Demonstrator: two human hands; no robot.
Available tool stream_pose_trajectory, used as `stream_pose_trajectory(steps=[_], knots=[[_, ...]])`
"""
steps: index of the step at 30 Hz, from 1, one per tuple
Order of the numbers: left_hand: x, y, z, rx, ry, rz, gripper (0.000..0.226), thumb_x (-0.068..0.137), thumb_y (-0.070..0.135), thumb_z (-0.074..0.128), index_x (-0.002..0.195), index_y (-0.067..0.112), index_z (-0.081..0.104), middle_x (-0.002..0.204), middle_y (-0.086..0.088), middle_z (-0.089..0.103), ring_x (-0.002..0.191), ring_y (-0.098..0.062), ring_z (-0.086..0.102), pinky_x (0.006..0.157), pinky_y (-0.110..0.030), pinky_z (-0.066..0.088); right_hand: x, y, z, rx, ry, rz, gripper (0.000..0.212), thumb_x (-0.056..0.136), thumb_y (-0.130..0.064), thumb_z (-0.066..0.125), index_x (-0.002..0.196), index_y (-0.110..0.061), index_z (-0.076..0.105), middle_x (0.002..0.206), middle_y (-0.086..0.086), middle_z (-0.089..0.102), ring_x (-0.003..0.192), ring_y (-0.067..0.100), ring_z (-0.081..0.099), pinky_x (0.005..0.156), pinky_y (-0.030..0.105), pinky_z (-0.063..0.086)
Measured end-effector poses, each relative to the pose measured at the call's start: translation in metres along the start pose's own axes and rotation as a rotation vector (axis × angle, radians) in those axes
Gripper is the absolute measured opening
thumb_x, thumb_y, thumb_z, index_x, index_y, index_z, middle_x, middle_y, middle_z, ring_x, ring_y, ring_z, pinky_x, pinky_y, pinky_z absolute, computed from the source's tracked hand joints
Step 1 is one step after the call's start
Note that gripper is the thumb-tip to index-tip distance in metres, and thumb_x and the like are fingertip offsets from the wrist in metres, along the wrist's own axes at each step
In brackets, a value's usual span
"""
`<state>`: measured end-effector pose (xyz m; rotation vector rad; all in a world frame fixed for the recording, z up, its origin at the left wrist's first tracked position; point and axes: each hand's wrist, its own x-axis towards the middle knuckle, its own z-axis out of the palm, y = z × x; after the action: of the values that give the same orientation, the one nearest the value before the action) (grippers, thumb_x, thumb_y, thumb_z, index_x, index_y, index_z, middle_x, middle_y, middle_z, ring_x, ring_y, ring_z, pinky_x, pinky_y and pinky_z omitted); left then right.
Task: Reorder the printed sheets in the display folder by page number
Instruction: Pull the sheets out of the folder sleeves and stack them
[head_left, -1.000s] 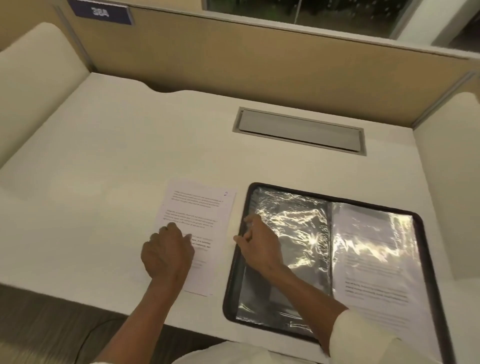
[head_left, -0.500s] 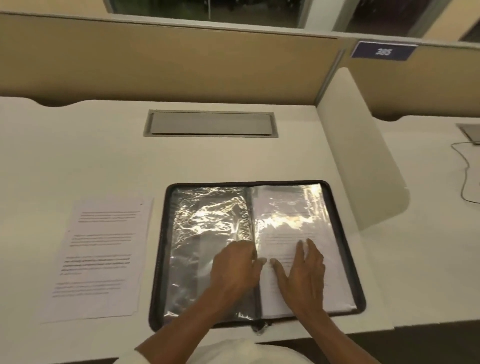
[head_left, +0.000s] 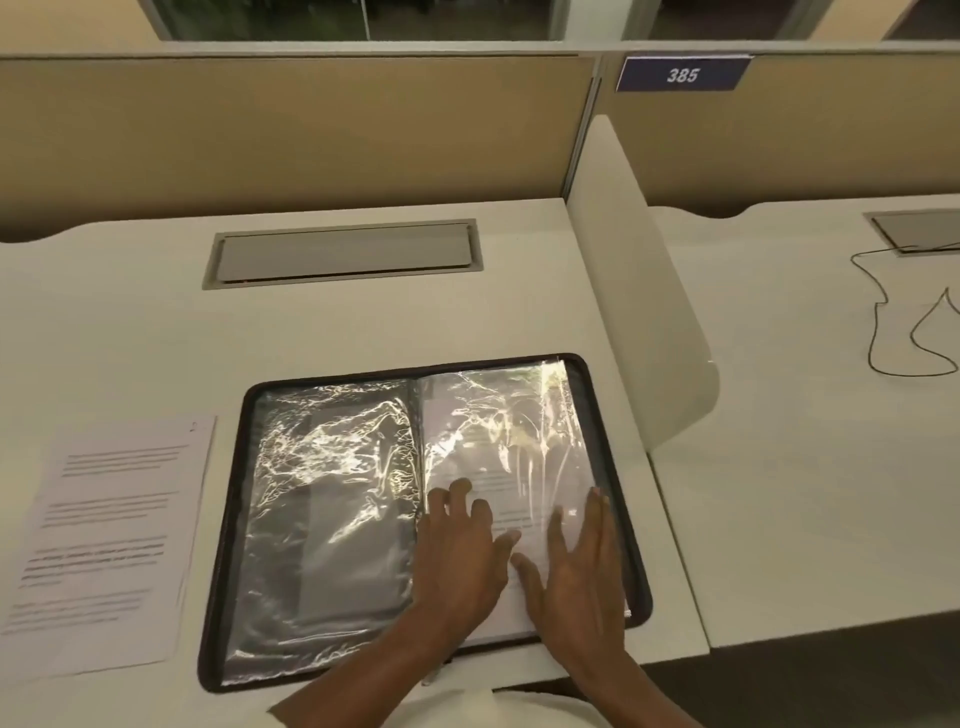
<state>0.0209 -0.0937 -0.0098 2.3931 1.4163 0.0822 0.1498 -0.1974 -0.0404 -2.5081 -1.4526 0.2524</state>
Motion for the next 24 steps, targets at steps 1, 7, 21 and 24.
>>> stream_pose_trajectory(steps=[1, 7, 21, 24], knots=[[0.002, 0.003, -0.002, -0.041, 0.025, -0.034, 0.060, 0.098, 0.073, 0.044, 0.106, 0.020, 0.072, 0.142, -0.001, 0.053, 0.126, -0.026, 0.047, 0.099, -0.044, 0.048, 0.001, 0.000, -0.001, 0.034, 0.016, -0.049, 0.070, 0.099, -0.063, 0.044, 0.152, -0.018, 0.048, 0.170, 0.023, 0.020, 0.153, 0.043, 0.032, 0.116, 0.055, 0.040], [0.015, 0.028, -0.028, -0.342, 0.047, -0.365, 0.082, 0.077, 0.103, 0.032, 0.081, 0.026, 0.062, 0.096, 0.010, 0.059, 0.097, -0.013, 0.056, 0.088, -0.038, 0.051, 0.003, -0.008, -0.005, 0.481, -0.078, -0.193, 0.062, 0.096, -0.051, 0.066, 0.152, -0.035, 0.043, 0.165, -0.004, 0.036, 0.126, 0.013, 0.061, 0.092, 0.037, 0.063], [-0.002, -0.042, -0.109, -0.834, 0.121, -0.809, 0.018, 0.093, 0.018, 0.073, 0.078, 0.010, 0.079, 0.073, -0.005, 0.078, 0.078, -0.030, 0.077, 0.070, -0.033, 0.055, 0.023, -0.035, -0.045, 1.025, -0.294, -0.286, 0.063, 0.085, -0.053, 0.082, 0.136, -0.027, 0.055, 0.108, -0.009, 0.069, 0.102, 0.020, 0.069, 0.084, 0.035, 0.059], [-0.012, -0.081, -0.130, -0.744, 0.190, -0.853, 0.014, 0.091, 0.020, 0.076, 0.079, 0.014, 0.080, 0.071, 0.000, 0.078, 0.076, -0.024, 0.078, 0.076, -0.038, 0.059, 0.039, -0.037, -0.044, 0.993, -0.226, -0.174, 0.046, 0.094, -0.061, 0.064, 0.130, -0.032, 0.057, 0.107, -0.016, 0.070, 0.102, 0.013, 0.069, 0.086, 0.041, 0.061]])
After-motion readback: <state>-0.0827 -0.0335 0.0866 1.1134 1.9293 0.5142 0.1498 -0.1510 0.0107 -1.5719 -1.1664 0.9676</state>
